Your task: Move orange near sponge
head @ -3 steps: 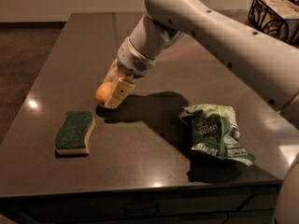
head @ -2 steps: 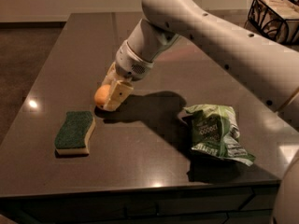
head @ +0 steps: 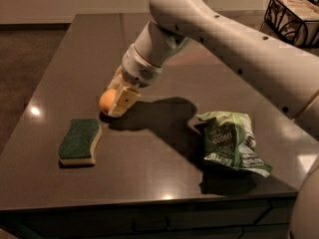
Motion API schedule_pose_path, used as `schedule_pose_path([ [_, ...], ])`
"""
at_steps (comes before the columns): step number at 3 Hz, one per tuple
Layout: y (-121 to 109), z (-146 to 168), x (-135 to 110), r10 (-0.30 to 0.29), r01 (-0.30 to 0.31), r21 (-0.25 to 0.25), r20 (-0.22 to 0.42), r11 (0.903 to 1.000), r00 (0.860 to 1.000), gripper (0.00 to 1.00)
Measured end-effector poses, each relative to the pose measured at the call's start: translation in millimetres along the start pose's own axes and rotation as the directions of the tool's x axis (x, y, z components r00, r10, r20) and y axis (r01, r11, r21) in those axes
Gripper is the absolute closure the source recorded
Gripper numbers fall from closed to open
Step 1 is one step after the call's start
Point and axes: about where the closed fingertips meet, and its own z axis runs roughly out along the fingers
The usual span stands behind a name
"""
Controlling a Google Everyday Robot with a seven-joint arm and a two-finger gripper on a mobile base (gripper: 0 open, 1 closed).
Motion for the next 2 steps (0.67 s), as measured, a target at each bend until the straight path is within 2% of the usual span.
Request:
schedule_pose_path([
  [1,0.3,1.5,-0.6,-0.001,0.001,-0.003,0.000,1.0000,1.000,0.00],
  [2,0.3,1.6,-0.6,-0.001,0.001,-0.003,0.000,1.0000,1.000,0.00],
])
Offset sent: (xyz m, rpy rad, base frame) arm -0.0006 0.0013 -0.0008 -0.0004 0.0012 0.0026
